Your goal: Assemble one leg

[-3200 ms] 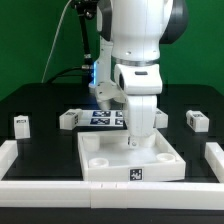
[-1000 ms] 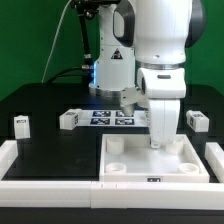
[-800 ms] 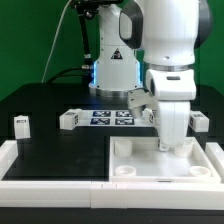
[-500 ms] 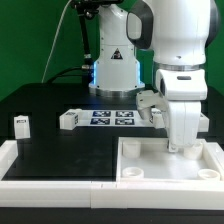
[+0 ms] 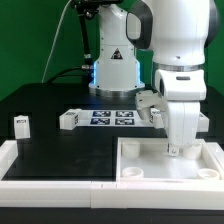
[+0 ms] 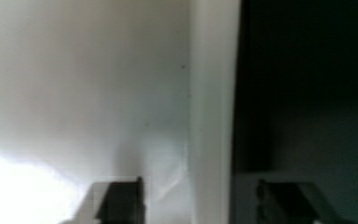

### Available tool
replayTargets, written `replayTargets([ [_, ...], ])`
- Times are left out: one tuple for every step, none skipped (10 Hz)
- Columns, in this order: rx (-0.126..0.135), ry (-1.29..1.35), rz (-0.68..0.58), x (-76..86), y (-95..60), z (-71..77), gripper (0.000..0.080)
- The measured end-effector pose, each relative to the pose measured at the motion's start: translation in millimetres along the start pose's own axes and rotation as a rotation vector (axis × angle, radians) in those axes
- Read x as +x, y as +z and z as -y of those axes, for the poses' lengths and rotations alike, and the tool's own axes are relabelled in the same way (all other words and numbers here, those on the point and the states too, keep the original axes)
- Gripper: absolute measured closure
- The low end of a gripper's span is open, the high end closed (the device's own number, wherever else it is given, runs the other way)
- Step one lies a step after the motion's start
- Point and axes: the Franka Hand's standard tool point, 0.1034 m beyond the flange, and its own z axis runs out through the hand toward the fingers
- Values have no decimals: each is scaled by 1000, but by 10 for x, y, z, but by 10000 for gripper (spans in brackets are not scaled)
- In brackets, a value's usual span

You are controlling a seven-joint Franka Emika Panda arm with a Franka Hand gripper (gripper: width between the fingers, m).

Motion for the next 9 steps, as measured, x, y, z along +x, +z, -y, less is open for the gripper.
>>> replayTargets([
  [0,0,0,0,0,0,323],
  [0,0,0,-1,0,0,210],
  [0,0,0,-1,0,0,210],
  [0,0,0,-1,0,0,162],
  [0,0,0,-1,0,0,153],
  [0,0,0,-2,0,0,153],
  [0,0,0,-2,0,0,153],
  [0,0,0,-2,0,-1,151],
  [-3,7,1,10,-19,1,151],
])
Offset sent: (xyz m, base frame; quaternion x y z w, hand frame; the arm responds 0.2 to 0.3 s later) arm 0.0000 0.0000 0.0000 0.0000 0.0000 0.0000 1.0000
